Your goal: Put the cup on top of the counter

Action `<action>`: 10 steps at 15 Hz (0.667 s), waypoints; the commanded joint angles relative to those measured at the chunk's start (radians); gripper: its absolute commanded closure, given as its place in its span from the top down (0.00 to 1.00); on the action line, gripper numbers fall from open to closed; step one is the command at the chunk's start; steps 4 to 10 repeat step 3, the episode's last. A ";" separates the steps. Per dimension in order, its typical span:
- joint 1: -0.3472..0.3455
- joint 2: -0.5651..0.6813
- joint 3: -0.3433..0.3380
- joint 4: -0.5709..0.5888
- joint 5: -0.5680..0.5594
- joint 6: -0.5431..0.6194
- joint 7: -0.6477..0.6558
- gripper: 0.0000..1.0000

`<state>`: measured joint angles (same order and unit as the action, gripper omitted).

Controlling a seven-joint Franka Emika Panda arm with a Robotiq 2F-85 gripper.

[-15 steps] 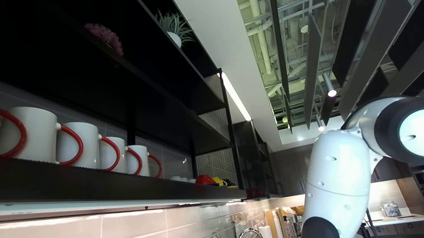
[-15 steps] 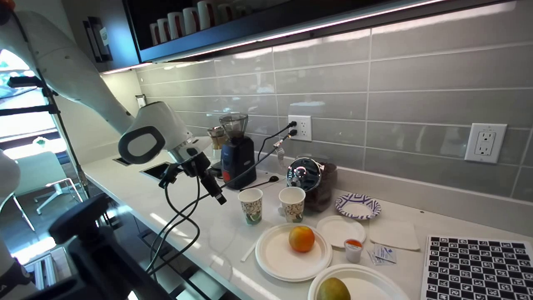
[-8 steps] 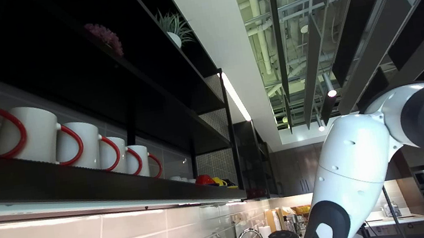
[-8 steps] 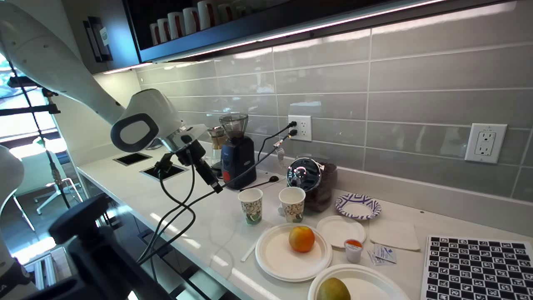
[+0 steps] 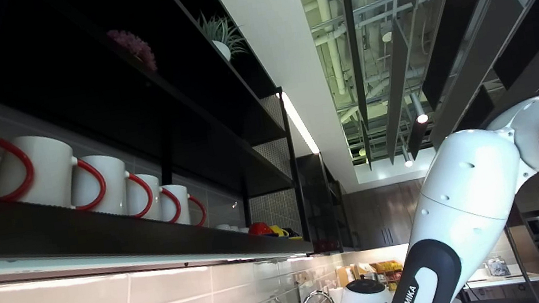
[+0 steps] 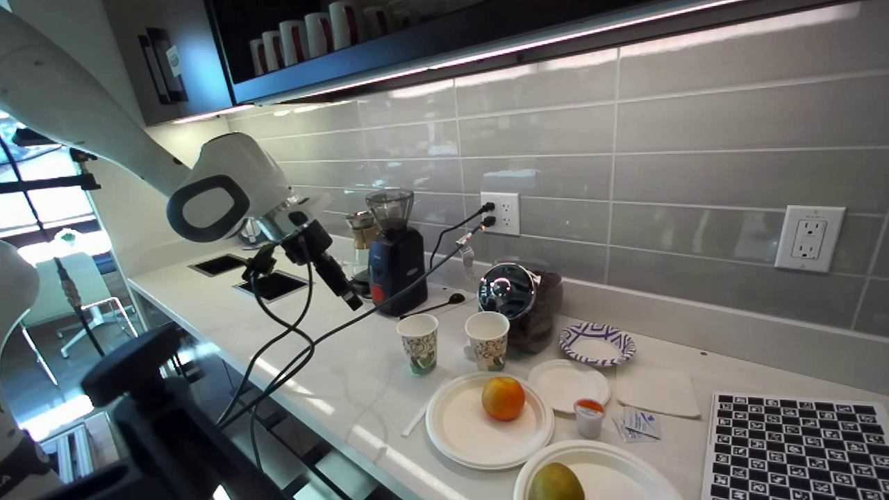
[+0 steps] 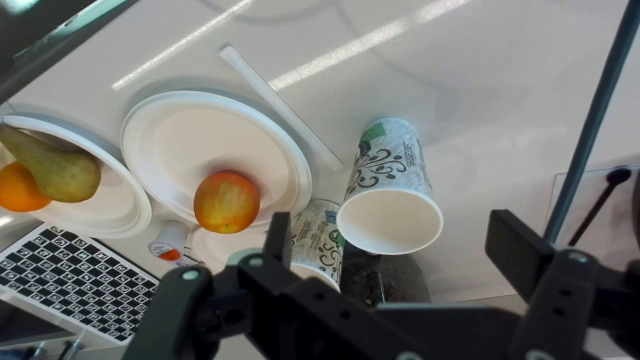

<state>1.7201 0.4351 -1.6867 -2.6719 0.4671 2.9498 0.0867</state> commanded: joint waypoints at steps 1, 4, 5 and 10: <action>0.003 0.000 -0.003 -0.001 0.000 0.000 0.000 1.00; 0.003 0.000 -0.003 -0.001 0.000 0.000 0.000 1.00; 0.003 0.000 -0.003 -0.001 0.000 0.000 0.000 1.00; 0.003 0.000 -0.003 -0.001 0.000 0.000 0.000 1.00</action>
